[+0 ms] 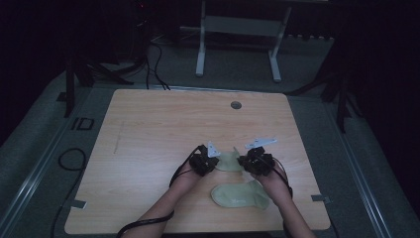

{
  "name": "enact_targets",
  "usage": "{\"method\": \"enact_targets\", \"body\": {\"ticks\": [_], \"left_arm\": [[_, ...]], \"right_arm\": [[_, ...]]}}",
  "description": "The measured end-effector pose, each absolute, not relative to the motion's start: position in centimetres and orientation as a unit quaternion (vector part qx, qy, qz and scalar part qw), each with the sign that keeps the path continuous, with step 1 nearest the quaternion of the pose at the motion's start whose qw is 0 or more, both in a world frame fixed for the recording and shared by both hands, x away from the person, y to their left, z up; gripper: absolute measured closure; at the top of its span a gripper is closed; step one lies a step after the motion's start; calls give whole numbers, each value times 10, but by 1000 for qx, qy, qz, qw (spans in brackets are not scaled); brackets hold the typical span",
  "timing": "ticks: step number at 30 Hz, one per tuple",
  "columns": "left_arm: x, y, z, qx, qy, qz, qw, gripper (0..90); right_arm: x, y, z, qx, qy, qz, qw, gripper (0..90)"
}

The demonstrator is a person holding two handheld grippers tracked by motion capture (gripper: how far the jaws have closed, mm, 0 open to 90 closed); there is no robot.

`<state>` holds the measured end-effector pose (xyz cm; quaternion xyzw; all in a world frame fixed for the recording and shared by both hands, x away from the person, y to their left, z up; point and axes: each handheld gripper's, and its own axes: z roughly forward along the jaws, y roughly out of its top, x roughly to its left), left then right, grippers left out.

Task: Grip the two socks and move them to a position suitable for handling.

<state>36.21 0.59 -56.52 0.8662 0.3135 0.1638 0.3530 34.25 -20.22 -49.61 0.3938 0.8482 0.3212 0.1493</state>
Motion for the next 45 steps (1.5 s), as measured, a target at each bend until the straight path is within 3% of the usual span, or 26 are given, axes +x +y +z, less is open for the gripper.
{"method": "enact_targets", "body": {"ticks": [13,19,30,45], "left_arm": [[362,6,-565,868,307,167,352,887],[362,5,-565,868,309,166,352,887],[364,2,-564,868,315,163,347,886],[357,-2,-563,873,308,155,344,886]], "right_arm": [[358,-256,-505,455,821,313,147,821],[364,-273,-515,481,811,297,151,774],[386,-243,-520,461,828,282,149,868],[395,-254,-543,482,826,255,146,867]]}}
